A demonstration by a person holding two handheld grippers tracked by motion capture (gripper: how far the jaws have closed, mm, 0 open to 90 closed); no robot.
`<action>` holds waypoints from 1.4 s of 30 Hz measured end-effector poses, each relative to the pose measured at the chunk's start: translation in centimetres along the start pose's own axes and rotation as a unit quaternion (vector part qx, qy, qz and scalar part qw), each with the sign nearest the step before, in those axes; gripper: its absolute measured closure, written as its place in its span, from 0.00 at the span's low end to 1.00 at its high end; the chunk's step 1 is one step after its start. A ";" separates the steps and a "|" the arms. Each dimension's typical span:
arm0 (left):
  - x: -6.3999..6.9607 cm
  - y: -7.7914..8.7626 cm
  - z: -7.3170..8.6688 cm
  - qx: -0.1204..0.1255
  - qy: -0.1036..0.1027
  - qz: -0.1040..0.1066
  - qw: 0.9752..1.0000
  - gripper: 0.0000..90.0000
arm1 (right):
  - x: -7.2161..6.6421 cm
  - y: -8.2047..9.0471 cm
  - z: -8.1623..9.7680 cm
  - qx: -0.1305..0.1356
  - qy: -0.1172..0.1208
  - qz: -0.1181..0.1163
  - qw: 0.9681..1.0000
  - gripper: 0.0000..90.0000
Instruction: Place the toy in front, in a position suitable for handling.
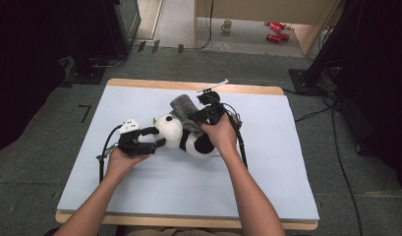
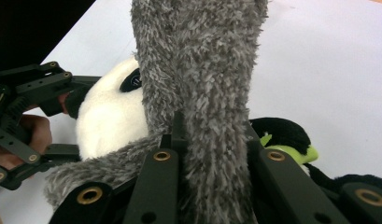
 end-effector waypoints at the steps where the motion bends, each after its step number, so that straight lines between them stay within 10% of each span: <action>1: 0.1 0.1 -0.2 -0.008 -0.002 0.004 1.000 0.25 | 0.1 0.0 -0.1 -0.001 -0.001 0.000 1.000 0.85; 13: -0.5 -1.6 -0.4 -0.006 0.008 0.052 0.999 0.16 | 0.2 -0.2 -0.3 -0.005 0.002 -0.001 1.000 0.85; 22: 0.7 -1.0 -0.7 -0.020 0.026 0.004 0.999 0.61 | -0.3 0.2 -0.7 0.001 0.008 0.006 1.000 0.85; 32: 2.9 2.9 -1.2 -0.035 0.040 -0.016 0.998 0.66 | -4.9 3.5 -3.6 0.038 0.042 -0.032 0.998 0.86; 42: 2.3 2.2 -1.0 -0.011 0.063 -0.044 0.997 0.62 | -8.8 -2.7 -2.7 -0.002 0.035 -0.042 0.998 0.84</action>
Point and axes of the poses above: each handheld gripper's, and its own axes: y roughly backward along the jaws, z roughly out of its underside, x roughly to its right, the point moved 4 cm from there along -y, roughly forward along the jaws, and after that the axes turned 5 degrees about y, right-handed, at the moved point
